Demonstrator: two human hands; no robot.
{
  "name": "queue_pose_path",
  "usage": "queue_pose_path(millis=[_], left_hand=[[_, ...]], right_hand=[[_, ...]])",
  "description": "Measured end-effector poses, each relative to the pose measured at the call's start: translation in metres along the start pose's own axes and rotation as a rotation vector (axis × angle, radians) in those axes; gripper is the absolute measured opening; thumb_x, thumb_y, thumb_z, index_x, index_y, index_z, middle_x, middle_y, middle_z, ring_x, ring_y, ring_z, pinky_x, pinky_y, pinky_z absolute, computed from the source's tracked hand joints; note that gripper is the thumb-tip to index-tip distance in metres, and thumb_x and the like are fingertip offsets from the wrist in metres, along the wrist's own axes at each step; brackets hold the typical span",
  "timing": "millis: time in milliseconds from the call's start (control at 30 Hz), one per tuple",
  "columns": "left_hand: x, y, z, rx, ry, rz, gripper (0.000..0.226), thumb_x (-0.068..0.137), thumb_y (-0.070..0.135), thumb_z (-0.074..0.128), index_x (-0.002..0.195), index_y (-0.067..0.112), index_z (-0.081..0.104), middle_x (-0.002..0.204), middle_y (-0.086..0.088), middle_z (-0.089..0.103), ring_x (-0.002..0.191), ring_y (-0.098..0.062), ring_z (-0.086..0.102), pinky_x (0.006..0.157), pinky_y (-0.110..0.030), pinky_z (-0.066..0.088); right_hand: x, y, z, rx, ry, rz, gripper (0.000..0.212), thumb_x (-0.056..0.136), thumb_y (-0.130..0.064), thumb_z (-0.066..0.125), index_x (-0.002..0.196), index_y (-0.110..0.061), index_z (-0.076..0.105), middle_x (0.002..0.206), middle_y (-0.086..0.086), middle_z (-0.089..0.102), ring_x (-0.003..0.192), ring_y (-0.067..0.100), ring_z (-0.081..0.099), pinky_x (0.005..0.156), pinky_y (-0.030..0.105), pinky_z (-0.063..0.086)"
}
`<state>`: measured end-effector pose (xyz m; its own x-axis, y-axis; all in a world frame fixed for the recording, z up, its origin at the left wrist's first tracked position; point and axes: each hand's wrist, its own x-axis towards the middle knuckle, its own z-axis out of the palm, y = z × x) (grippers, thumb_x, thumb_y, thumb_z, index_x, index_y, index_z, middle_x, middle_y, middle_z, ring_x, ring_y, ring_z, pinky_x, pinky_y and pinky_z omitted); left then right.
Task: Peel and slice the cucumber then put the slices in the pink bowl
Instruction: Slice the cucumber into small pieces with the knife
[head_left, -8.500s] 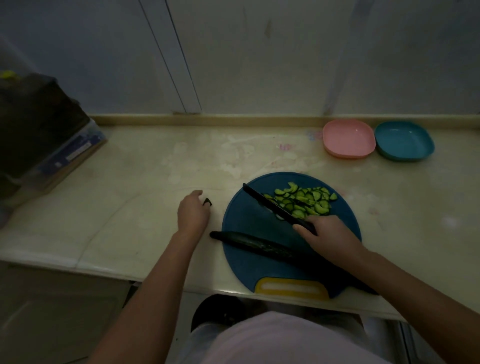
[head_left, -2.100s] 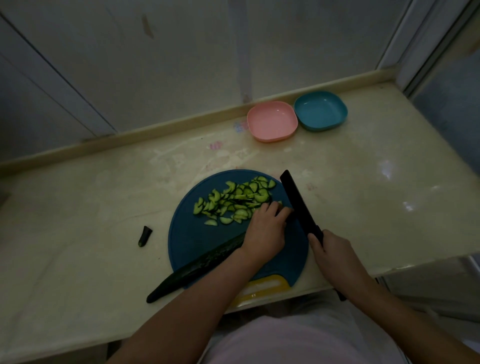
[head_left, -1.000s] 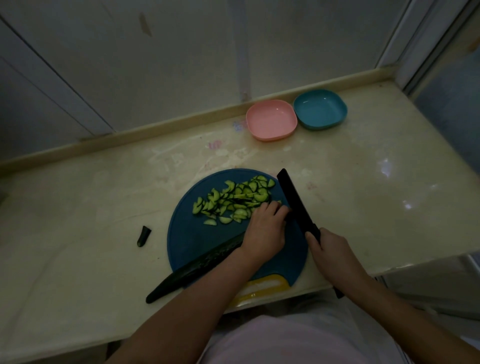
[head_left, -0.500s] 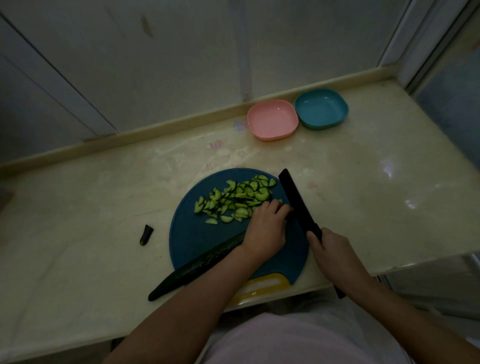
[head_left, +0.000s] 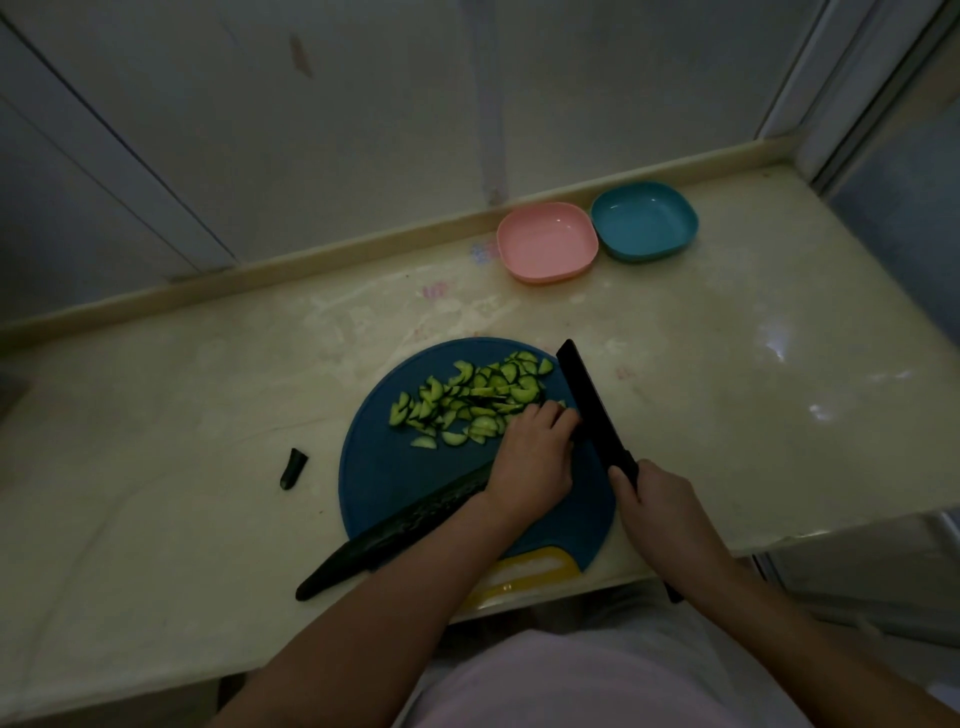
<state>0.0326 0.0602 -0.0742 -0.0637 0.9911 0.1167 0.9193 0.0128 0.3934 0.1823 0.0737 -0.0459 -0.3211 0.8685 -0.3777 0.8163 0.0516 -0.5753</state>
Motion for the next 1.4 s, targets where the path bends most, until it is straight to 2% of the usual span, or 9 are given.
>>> queue_pose_path(millis=[100, 233, 500, 600, 700, 800, 1000, 1200, 1400], left_hand=[[0.0, 0.0, 0.001, -0.001, -0.004, -0.005, 0.025, 0.076, 0.004, 0.06, 0.1, 0.008, 0.058, 0.094, -0.01, 0.056, 0.082, -0.027, 0.051, 0.066, -0.039, 0.043], [0.0, -0.001, 0.001, 0.006, -0.022, -0.01, 0.027, 0.077, 0.004, 0.06, 0.103, 0.008, 0.058, 0.096, -0.01, 0.055, 0.082, -0.027, 0.05, 0.066, -0.038, 0.042], [0.001, -0.001, -0.002, 0.02, -0.034, -0.004, 0.027, 0.081, 0.007, 0.058, 0.108, 0.009, 0.057, 0.102, -0.012, 0.055, 0.089, -0.029, 0.049, 0.069, -0.04, 0.041], [0.0, 0.0, -0.002, 0.016, -0.016, -0.002, 0.024, 0.08, 0.007, 0.059, 0.104, 0.008, 0.058, 0.099, -0.011, 0.055, 0.086, -0.029, 0.05, 0.068, -0.039, 0.041], [0.0, 0.0, -0.002, 0.008, -0.012, 0.002, 0.022, 0.079, 0.005, 0.059, 0.101, 0.007, 0.058, 0.096, -0.011, 0.055, 0.084, -0.029, 0.05, 0.067, -0.039, 0.041], [0.0, -0.001, -0.001, 0.007, -0.005, 0.001, 0.022, 0.078, 0.005, 0.06, 0.099, 0.007, 0.058, 0.093, -0.011, 0.055, 0.082, -0.028, 0.05, 0.066, -0.038, 0.041], [0.0, 0.0, -0.002, -0.008, 0.009, 0.004, 0.018, 0.078, 0.005, 0.061, 0.094, 0.007, 0.056, 0.09, -0.011, 0.054, 0.08, -0.028, 0.05, 0.065, -0.037, 0.041], [0.0, -0.002, 0.0, -0.016, 0.004, -0.001, 0.021, 0.077, 0.004, 0.06, 0.098, 0.008, 0.058, 0.092, -0.01, 0.055, 0.08, -0.027, 0.05, 0.065, -0.037, 0.042], [0.0, -0.002, 0.001, -0.023, 0.002, -0.003, 0.024, 0.076, 0.002, 0.061, 0.098, 0.008, 0.058, 0.091, -0.01, 0.055, 0.079, -0.026, 0.05, 0.063, -0.038, 0.044]], right_hand=[[0.004, -0.003, 0.004, -0.003, 0.008, 0.002, 0.032, 0.1, -0.03, 0.037, 0.079, -0.008, 0.048, 0.074, 0.009, 0.053, 0.068, 0.022, 0.053, 0.054, 0.029, 0.033], [0.006, -0.004, 0.005, -0.011, 0.005, 0.009, 0.032, 0.1, -0.031, 0.037, 0.077, -0.01, 0.045, 0.071, 0.005, 0.051, 0.067, 0.022, 0.052, 0.049, 0.029, 0.031], [0.003, 0.0, -0.002, -0.018, -0.009, -0.002, 0.032, 0.099, -0.031, 0.039, 0.08, -0.008, 0.048, 0.075, 0.008, 0.054, 0.068, 0.021, 0.052, 0.057, 0.027, 0.032], [0.001, 0.0, -0.003, 0.022, -0.005, 0.0, 0.034, 0.099, -0.031, 0.039, 0.075, -0.009, 0.047, 0.071, 0.006, 0.053, 0.066, 0.02, 0.052, 0.056, 0.027, 0.032], [-0.001, -0.001, -0.004, 0.034, -0.004, 0.01, 0.037, 0.099, -0.032, 0.039, 0.065, -0.017, 0.04, 0.065, -0.001, 0.048, 0.062, 0.016, 0.049, 0.05, 0.028, 0.03], [-0.001, 0.0, -0.004, 0.041, 0.003, 0.015, 0.037, 0.099, -0.032, 0.038, 0.065, -0.017, 0.04, 0.065, -0.002, 0.047, 0.057, 0.008, 0.045, 0.045, 0.018, 0.027], [0.0, 0.001, -0.004, 0.078, -0.015, 0.011, 0.039, 0.099, -0.033, 0.039, 0.065, -0.014, 0.043, 0.063, 0.001, 0.05, 0.054, 0.007, 0.045, 0.044, 0.018, 0.027], [0.001, -0.002, 0.001, -0.001, 0.008, 0.006, 0.034, 0.099, -0.031, 0.038, 0.074, -0.01, 0.046, 0.064, -0.001, 0.047, 0.058, 0.012, 0.046, 0.044, 0.015, 0.025], [0.005, -0.005, 0.01, -0.009, 0.022, 0.012, 0.031, 0.1, -0.029, 0.037, 0.083, -0.007, 0.051, 0.072, 0.006, 0.052, 0.062, 0.017, 0.048, 0.043, 0.017, 0.025]])
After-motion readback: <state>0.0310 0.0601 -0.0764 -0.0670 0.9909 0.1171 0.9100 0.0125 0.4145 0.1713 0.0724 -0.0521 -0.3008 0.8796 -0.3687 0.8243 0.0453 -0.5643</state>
